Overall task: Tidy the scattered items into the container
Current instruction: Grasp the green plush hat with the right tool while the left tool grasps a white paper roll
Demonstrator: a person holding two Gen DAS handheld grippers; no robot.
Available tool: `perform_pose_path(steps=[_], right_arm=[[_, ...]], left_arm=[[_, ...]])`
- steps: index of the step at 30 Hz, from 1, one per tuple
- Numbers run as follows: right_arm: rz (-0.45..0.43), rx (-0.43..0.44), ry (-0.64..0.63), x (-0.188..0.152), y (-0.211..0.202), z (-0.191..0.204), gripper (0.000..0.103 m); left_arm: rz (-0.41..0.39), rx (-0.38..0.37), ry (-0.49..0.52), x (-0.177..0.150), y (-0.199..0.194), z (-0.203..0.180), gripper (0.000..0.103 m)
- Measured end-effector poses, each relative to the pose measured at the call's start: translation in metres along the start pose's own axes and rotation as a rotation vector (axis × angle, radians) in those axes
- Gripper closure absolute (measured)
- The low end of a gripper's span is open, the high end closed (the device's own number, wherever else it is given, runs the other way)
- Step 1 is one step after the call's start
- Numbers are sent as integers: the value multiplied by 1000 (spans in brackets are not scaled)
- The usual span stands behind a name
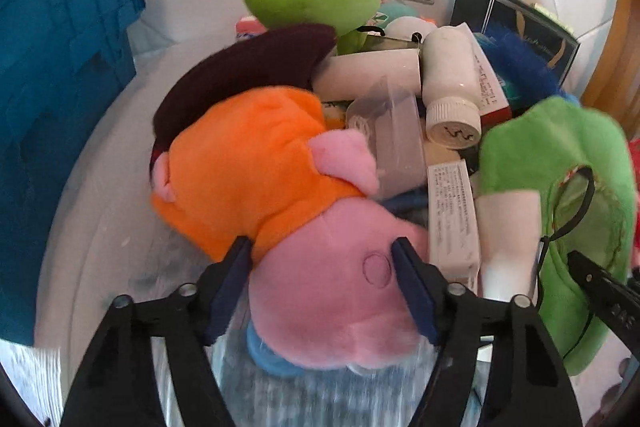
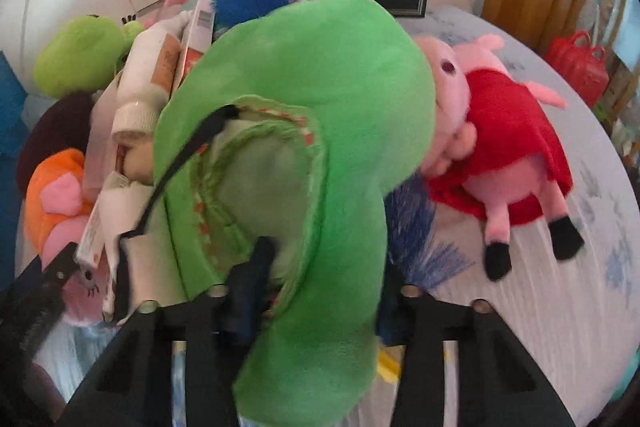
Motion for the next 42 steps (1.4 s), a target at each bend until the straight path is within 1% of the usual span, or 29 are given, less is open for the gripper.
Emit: perform_pose_path(steps=[1,2,3,5,7,10,13,16,19,22,25,27,29,30,34,35,37,38,39,40,42], right_arm=[[3,0,-7,-4,-5,-1,68],[6,-2,-14,-8,-10,-2,69],[7,0,-19,-12,-16,-3,69],[10,14,-31,-21,-27,-2,70],[14,16,-47,-30,-36,-4,71],[25,14,-30,-43,-51,-16,72],[38,3,-1,-59,-61,-30,73],[41,-22,24,-65,-68,-46,73],[40,-51,62,-71,-75,-64,73],[54,-71,85,-79,-76,-78,73],[70,-72,105,-88,-75,-86,73],[84,-58,114,-95,-76,-87,73],[92,-47,119,-99,-73,-89,73],[94,-41,124,-100,-71,-90,73],[88,-12,146,-98,-68,-93,69],[79,-3,143,-95,-69,-93,64],[73,2,132,-92,-69,-92,58],[74,9,126,-90,-68,-91,58],[76,12,123,-90,-67,-89,58],[75,12,120,-90,-66,-88,58],[67,11,122,-89,-64,-87,58]], left_arm=[[-1,-11,-5,-2,-8,4,51],[-4,-15,-3,-3,-16,7,59],[-8,-18,4,-3,-24,10,63],[8,4,28,-10,-34,17,65],[42,12,26,-22,-37,27,65],[63,34,25,-39,-45,41,65],[67,25,34,-51,-58,42,65],[83,-23,52,-62,-70,30,65],[84,-75,100,-67,-78,9,65],[77,-124,156,-63,-78,-19,65],[73,-164,218,-61,-69,-47,63],[78,-180,253,-61,-58,-62,52],[76,-194,289,-58,-45,-76,49],[78,-201,302,-57,-40,-83,44],[122,-238,343,-63,-24,-102,43],[137,-245,356,-67,-20,-107,42],[131,-212,384,-73,-13,-108,42],[126,-198,382,-75,-11,-107,42],[127,-190,369,-76,-11,-106,46],[129,-185,341,-77,-12,-104,48],[143,-189,303,-80,-17,-101,49]])
Point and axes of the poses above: each gripper's, at about its wrist camera, not at the fingertips, and y roughly the way its jaws point, z to its left, x to its top, the point moved 10 cm from there along y, roughly the way its jaws point, and after that the axes turned 13 degrees about -z, right-handed, at the moved point
